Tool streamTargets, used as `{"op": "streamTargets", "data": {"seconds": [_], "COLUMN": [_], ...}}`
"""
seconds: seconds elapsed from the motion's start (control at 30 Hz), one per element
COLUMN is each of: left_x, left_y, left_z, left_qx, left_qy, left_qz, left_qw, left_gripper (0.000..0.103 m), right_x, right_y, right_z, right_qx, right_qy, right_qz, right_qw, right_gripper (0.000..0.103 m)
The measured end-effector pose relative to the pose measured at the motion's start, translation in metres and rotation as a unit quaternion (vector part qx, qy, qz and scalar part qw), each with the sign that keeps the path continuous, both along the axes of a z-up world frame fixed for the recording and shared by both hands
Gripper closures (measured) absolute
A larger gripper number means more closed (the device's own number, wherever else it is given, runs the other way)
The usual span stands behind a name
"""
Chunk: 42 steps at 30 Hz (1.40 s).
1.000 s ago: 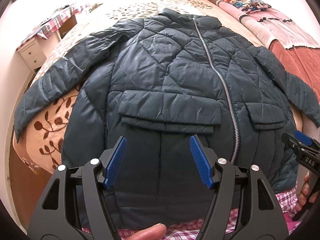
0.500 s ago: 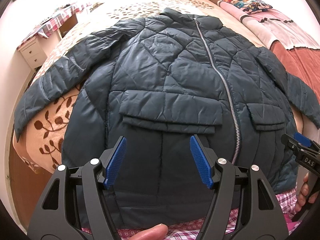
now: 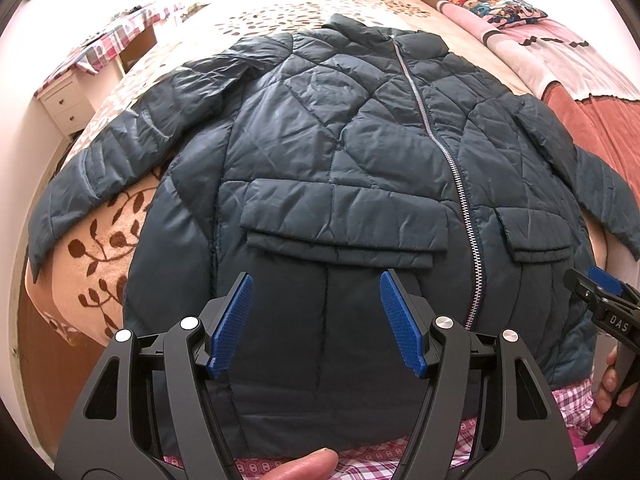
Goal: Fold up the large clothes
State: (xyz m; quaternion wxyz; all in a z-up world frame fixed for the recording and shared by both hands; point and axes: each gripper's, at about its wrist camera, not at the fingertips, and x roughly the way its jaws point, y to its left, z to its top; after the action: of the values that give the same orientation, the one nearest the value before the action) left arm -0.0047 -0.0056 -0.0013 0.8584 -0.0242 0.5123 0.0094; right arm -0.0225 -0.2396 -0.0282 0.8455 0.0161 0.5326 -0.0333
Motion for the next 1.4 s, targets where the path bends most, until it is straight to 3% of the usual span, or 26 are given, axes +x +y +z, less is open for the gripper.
{"op": "streamTargets", "data": {"seconds": [1.4], "left_x": [0.001], "left_y": [-0.004], "left_z": [-0.009], "left_qx": [-0.002], "left_qy": [0.015], "left_qz": [-0.007], "left_qw": [0.9999], "left_gripper": [0.037], "right_x": [-0.002], "right_y": [-0.023], "right_z": [-0.004], "right_qx": [0.013], "right_qy": [-0.01], "right_qz": [-0.037], "right_qw": [0.999], "right_gripper": [0.019]}}
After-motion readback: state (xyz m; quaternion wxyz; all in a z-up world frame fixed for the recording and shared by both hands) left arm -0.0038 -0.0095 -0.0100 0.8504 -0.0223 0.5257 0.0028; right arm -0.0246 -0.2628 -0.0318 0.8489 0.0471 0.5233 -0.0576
